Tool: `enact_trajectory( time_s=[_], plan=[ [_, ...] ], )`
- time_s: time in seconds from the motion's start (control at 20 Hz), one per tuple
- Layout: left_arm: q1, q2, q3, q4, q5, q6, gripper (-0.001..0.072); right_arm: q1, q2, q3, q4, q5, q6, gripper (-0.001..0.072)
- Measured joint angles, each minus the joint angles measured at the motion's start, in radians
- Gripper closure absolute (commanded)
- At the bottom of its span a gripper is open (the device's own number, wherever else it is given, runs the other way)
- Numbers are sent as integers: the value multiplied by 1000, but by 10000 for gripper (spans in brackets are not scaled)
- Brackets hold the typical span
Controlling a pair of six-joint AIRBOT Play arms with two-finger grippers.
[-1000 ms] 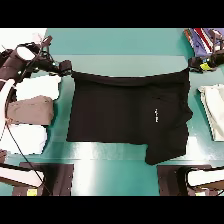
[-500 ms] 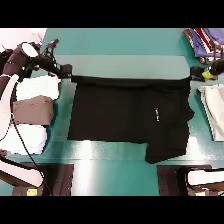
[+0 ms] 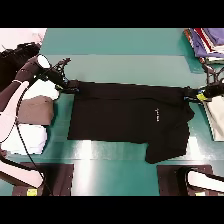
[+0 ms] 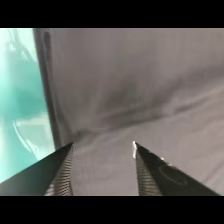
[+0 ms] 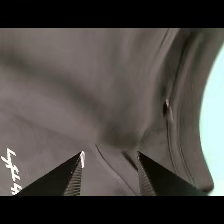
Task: Fold the shirts.
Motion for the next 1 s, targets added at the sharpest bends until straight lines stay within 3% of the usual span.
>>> enact_trajectory(
  time_s=[0.2, 0.4, 0.65, 0.95, 1.0],
  plan=[
    [-1, 109, -61, 96, -42, -26, 250, -67, 104, -27, 2, 60, 0, 316],
    [-2, 300, -271, 150, -72, -48, 250, -142, 229, -35, 3, 137, 0, 317],
    [-3, 509, -628, 117, -54, -67, 250, -154, 313, -37, 4, 173, 0, 317],
    [-3, 578, -842, -11, 29, -77, 251, -101, 332, -37, 6, 200, 0, 317],
    [-3, 581, -855, -27, 32, -77, 326, -98, 333, -37, 5, 206, 0, 317]
  ],
)
